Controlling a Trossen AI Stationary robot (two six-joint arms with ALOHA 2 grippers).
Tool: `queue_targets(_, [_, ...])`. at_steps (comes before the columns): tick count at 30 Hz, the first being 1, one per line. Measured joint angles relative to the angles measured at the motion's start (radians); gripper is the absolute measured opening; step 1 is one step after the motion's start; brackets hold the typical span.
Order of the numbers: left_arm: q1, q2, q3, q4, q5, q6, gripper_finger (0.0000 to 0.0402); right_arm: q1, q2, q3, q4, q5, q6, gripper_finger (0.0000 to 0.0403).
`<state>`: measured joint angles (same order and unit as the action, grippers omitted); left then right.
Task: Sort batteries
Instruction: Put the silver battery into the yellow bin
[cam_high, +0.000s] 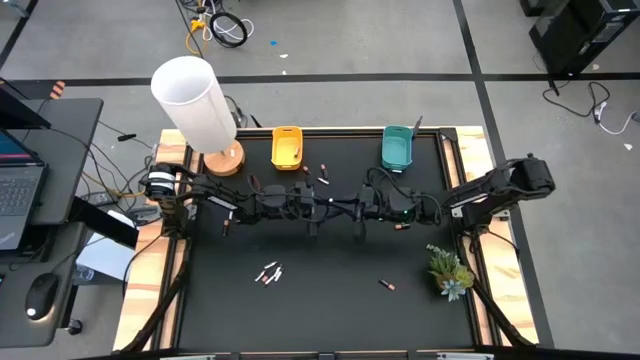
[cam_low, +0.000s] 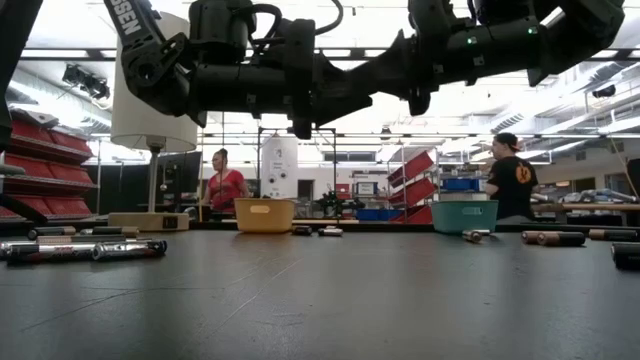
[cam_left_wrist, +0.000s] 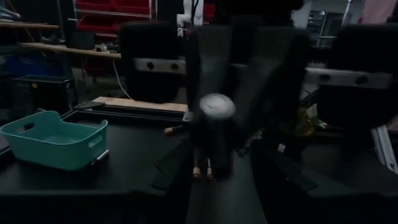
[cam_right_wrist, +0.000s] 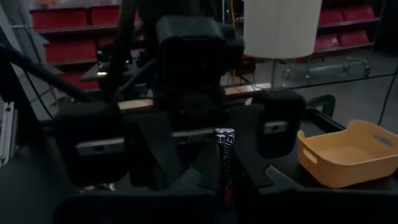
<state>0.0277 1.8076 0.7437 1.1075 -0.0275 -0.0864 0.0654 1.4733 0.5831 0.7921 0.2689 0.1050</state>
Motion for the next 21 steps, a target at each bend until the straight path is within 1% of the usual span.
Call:
queue_targets(3, [-0.001, 0.0, -0.002, -0.007, -0.025, 0.005, 0.016, 0.0, 0.027, 0.001, 0.016, -0.001, 0.004, 0.0021])
queue_targets(5, [-0.001, 0.002, -0.003, -0.009, -0.047, 0.007, 0.0147, 0.0, 0.041, 0.001, 0.03, 0.002, 0.005, 0.0021])
queue_targets(7, [-0.001, 0.002, -0.003, -0.014, -0.059, 0.013, 0.0114, -0.001, 0.047, 0.001, 0.037, 0.004, 0.005, 0.0025])
queue_targets(10, [-0.001, 0.002, -0.003, -0.011, -0.065, 0.018, 0.0036, 0.0, 0.044, 0.002, 0.036, 0.0, -0.001, 0.0036])
queue_targets(11, [0.0, 0.002, -0.003, -0.009, -0.062, 0.016, 0.0031, 0.0, 0.04, 0.002, 0.029, 0.002, -0.002, 0.0041])
queue_targets(18, [0.017, -0.001, -0.01, -0.011, -0.061, -0.006, 0.0032, 0.004, 0.036, 0.003, 0.013, 0.021, 0.007, 0.0088])
queue_targets(21, [0.027, -0.007, -0.02, -0.009, -0.065, -0.025, 0.0032, 0.005, 0.014, 0.002, -0.026, 0.026, 0.006, 0.011])
